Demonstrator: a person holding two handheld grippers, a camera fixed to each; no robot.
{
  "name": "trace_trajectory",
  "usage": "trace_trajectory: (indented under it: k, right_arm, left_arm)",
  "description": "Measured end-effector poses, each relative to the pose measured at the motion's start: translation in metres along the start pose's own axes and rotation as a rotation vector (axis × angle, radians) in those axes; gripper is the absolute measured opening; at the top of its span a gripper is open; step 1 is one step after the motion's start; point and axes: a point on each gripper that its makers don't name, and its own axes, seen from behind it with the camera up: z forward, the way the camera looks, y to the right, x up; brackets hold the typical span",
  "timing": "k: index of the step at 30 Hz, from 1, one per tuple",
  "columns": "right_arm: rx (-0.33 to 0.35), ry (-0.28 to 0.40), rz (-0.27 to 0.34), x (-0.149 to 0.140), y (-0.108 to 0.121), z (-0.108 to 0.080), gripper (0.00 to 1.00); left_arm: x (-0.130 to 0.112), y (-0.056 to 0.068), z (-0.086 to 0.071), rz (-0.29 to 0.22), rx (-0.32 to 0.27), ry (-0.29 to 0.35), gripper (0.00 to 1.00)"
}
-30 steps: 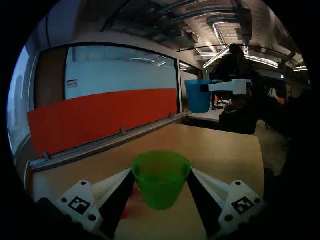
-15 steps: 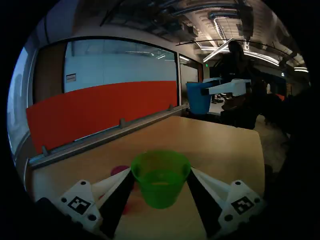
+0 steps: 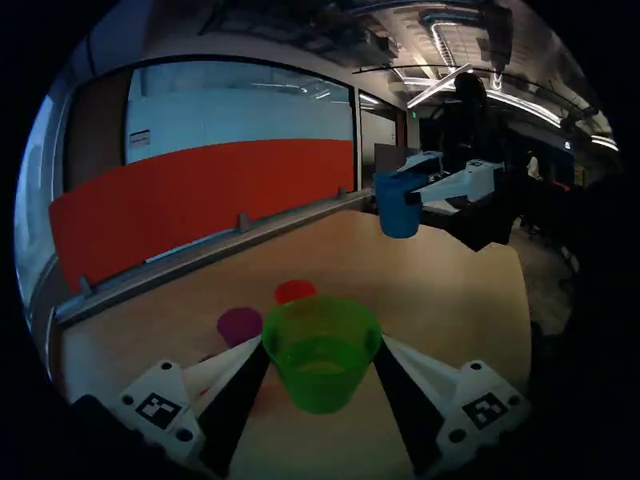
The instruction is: Pour water
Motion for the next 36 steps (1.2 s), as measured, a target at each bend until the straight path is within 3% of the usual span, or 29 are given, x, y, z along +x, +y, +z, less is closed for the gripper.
trace_trajectory:
  k: [17, 36]
  right_arm:
    - [0.012, -0.105, 0.014, -0.05, 0.003, 0.018, 0.93]
    - [0.0, -0.194, 0.015, -0.094, 0.01, 0.025, 0.93]
  left_arm:
    - [-0.04, 0.007, 0.009, -0.015, -0.029, -0.127, 0.86]
    - [-0.08, 0.016, 0.023, -0.022, -0.072, -0.264, 0.87]
